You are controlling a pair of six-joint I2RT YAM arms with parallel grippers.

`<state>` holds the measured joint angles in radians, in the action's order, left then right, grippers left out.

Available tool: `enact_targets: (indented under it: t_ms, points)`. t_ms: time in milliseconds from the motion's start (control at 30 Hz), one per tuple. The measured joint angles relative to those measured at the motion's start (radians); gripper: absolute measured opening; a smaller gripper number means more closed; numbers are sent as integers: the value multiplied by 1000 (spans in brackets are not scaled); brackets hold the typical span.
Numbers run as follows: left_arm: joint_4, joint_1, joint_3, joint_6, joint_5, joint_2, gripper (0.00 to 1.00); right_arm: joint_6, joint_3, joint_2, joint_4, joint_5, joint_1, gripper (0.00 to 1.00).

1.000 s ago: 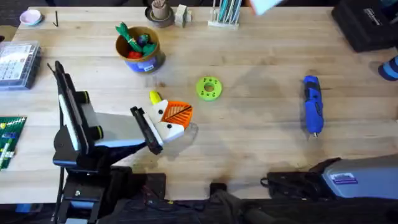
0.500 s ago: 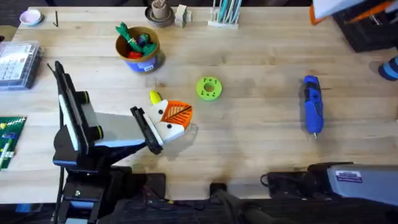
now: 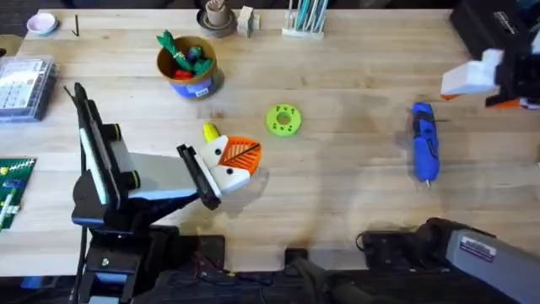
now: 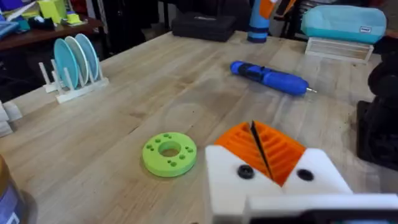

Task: Pick up the gripper from the table and insert it into the empty holder that is missing its gripper. Then pick up a screw, insert it into the mounting hole, and use the screwdriver to tighten it. Finally, clean up the table by picking up the vegetable and placing it into the bucket.

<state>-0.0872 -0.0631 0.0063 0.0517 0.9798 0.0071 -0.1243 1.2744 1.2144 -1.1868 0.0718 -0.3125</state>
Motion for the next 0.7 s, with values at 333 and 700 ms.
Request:
enact_targets:
  t_ms: [333,700]
  points:
    - [0,0,0,0,0,0,13,-38,-207,136,193,-8,-42,855]
    - [0,0,0,0,0,0,13,-64,-208,384,269,-20,-42,854]
